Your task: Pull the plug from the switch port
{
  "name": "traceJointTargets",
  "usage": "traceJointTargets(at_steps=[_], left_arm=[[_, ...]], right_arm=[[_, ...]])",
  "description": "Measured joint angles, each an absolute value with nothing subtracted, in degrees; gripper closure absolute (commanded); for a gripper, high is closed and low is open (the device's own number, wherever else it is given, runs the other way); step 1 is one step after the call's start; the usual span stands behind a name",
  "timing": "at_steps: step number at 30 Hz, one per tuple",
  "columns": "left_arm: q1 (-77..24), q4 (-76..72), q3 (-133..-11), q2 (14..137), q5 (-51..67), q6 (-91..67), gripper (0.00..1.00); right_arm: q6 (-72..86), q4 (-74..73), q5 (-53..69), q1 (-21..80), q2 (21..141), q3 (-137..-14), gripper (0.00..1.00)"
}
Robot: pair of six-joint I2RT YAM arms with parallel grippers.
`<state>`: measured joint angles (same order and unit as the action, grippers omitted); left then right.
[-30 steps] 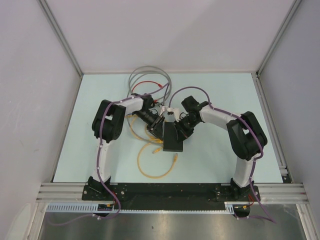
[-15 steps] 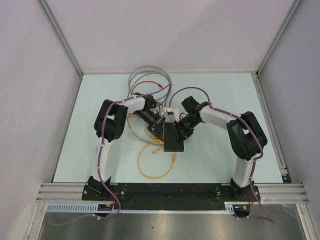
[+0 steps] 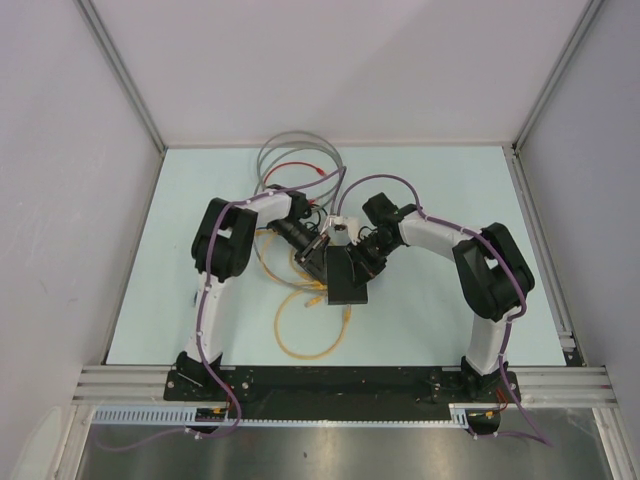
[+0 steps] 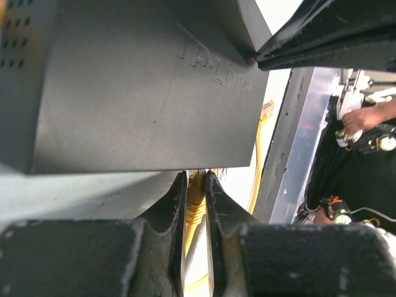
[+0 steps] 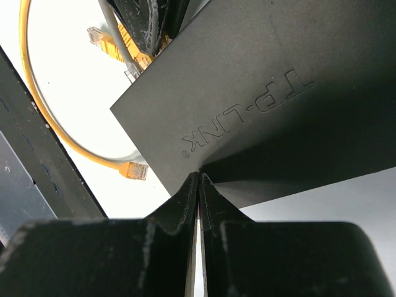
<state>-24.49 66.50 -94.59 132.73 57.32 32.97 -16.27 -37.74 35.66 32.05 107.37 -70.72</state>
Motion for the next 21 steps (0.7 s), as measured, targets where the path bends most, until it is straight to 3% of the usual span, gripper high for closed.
traceJointTargets(at_steps=[10, 21], left_arm=[[-24.4, 72.4, -100.6, 135.3, 55.4, 35.6, 1.00], [-23.4, 71.1, -96.1, 134.8, 57.2, 36.1, 1.00]], right_arm=[[-16.5, -37.7, 36.3, 32.0, 107.6, -70.7, 0.93], [-16.4, -37.1, 38.2, 32.0, 107.7, -70.0, 0.93]])
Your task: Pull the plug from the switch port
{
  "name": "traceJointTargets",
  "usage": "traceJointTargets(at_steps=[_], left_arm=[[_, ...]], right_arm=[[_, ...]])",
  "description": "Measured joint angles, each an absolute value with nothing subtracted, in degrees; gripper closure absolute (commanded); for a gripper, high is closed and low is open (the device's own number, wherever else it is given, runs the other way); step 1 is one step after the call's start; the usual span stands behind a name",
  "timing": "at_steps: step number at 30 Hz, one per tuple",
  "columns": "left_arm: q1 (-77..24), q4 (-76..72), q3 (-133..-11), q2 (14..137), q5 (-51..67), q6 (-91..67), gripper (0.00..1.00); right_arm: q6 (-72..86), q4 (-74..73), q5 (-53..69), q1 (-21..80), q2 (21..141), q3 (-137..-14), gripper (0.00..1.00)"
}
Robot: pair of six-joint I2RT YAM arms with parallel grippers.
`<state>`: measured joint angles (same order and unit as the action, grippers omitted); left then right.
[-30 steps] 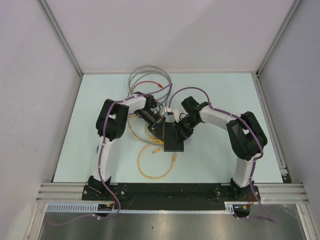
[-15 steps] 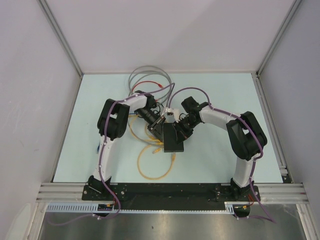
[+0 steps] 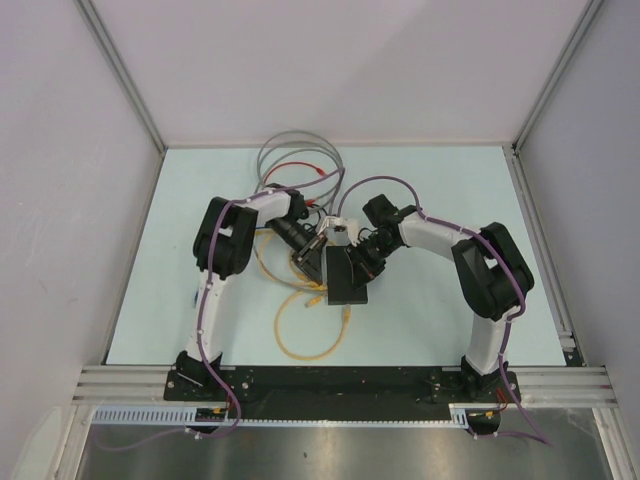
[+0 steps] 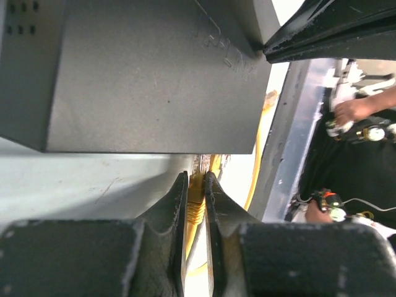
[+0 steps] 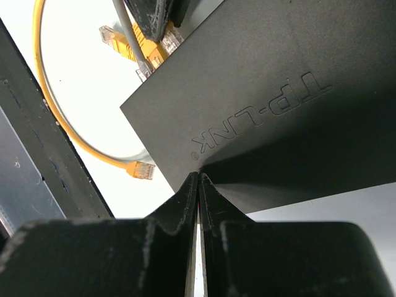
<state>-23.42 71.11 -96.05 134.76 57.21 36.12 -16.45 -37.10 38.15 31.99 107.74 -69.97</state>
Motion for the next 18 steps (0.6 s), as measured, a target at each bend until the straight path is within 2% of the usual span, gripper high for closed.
traceJointTargets(at_steps=[7, 18], left_arm=[[-23.6, 74.0, -103.6, 135.9, 52.5, 37.6, 1.00], [-22.6, 74.0, -105.8, 135.6, 40.8, 37.7, 1.00]], right_arm=[[-16.5, -37.0, 38.5, 31.8, 107.9, -69.9, 0.93], [-16.3, -37.0, 39.4, 31.4, 108.1, -69.9, 0.93]])
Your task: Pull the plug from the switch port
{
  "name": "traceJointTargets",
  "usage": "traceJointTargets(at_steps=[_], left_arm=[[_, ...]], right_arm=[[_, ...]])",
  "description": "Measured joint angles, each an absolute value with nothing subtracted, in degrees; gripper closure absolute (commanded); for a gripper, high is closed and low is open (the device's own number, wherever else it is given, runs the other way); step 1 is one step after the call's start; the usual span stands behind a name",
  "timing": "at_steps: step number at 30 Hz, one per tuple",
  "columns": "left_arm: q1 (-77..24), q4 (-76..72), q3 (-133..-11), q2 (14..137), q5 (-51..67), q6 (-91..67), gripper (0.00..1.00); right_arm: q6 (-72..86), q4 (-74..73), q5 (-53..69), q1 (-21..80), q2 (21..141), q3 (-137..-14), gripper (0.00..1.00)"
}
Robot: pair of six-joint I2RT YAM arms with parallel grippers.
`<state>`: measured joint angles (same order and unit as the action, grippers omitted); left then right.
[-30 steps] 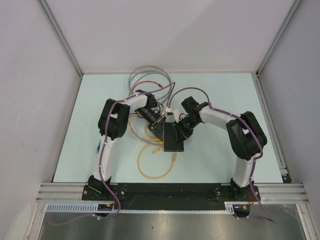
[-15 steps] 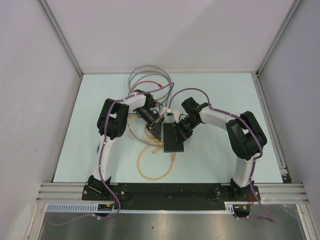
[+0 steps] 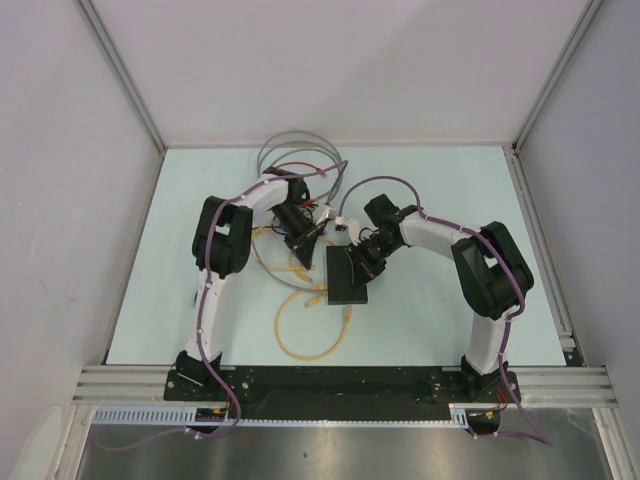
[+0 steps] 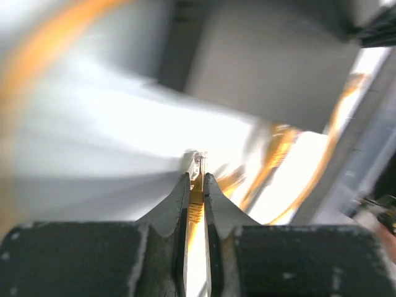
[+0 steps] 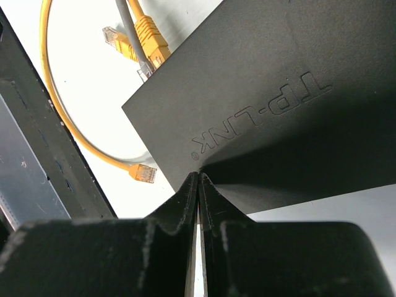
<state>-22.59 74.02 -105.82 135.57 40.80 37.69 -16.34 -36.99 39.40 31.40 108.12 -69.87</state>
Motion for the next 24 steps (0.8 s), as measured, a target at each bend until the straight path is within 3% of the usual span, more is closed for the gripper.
traceJointTargets(at_steps=[17, 19, 20, 21, 24], left_arm=[[-16.6, 57.1, -115.0, 133.2, 8.6, 35.4, 0.99], [-16.6, 54.7, -115.4, 133.0, 7.1, 35.2, 0.90], [-16.5, 53.7, -115.7, 132.9, 6.5, 34.9, 0.82], [-16.4, 52.9, -116.0, 132.8, 6.6, 34.7, 0.66], [-16.3, 52.9, -116.5, 132.4, 8.4, 33.9, 0.46]], right_arm=[[-16.3, -37.0, 39.6, 31.3, 108.2, -69.9, 0.92], [-16.3, -37.0, 39.6, 31.3, 108.2, -69.9, 0.92], [-16.3, -37.0, 39.6, 31.3, 108.2, -69.9, 0.92], [-16.3, -37.0, 39.6, 31.3, 108.2, -69.8, 0.92], [-16.4, -37.0, 39.6, 31.3, 108.2, -69.9, 0.92]])
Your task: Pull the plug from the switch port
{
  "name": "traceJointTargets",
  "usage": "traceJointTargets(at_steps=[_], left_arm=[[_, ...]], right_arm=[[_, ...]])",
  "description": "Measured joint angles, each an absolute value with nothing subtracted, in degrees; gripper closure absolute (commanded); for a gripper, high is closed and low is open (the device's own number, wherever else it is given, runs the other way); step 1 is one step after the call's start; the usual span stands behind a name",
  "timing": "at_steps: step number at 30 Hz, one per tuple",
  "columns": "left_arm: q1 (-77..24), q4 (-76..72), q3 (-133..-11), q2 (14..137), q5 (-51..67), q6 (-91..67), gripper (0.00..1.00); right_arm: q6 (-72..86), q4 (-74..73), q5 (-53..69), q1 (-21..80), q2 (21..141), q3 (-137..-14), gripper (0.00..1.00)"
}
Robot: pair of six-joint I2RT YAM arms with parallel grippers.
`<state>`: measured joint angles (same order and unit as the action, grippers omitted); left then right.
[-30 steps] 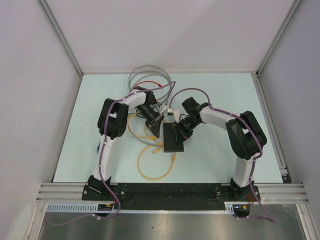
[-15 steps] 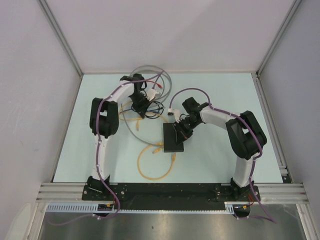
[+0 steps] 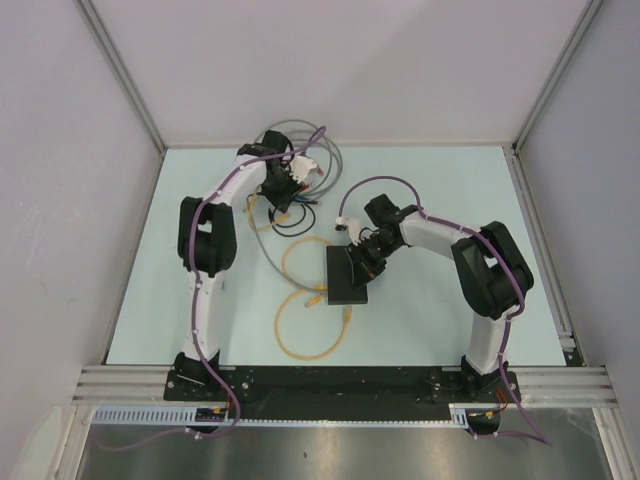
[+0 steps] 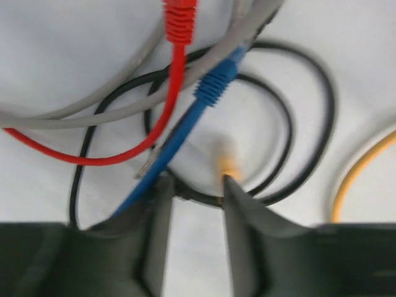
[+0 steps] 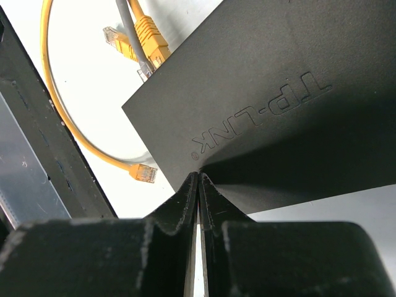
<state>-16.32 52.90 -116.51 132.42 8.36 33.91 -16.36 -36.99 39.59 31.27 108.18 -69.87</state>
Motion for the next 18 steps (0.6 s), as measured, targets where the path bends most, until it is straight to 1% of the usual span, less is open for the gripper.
traceJointTargets(at_steps=[3, 6, 12, 15, 16, 17, 18], left_arm=[[-16.4, 53.8, -116.5, 131.7, 11.9, 32.4, 0.37], [-16.6, 54.5, -116.5, 129.9, 16.8, 30.5, 0.33], [-17.4, 56.9, -116.3, 122.7, 29.7, 28.0, 0.28], [-18.1, 57.6, -112.1, 117.2, 34.9, 28.3, 0.28], [-18.4, 57.4, -109.3, 115.0, 36.3, 28.5, 0.28], [-18.8, 56.9, -105.6, 112.8, 37.3, 28.5, 0.28], [-19.0, 56.8, -102.6, 111.4, 38.0, 28.4, 0.29]], right_arm=[[-16.5, -37.0, 39.6, 31.3, 108.2, -69.9, 0.91], [-16.5, -37.0, 39.7, 31.2, 108.2, -69.8, 0.90], [-16.5, -36.6, 40.0, 31.2, 107.8, -69.5, 0.89], [-16.6, -36.1, 38.6, 31.1, 106.4, -68.6, 0.87], [-16.7, -36.0, 37.6, 31.1, 105.5, -68.1, 0.84], [-17.0, -35.8, 36.4, 30.9, 104.6, -67.4, 0.76], [-17.3, -35.5, 34.9, 30.5, 103.3, -66.5, 0.71]])
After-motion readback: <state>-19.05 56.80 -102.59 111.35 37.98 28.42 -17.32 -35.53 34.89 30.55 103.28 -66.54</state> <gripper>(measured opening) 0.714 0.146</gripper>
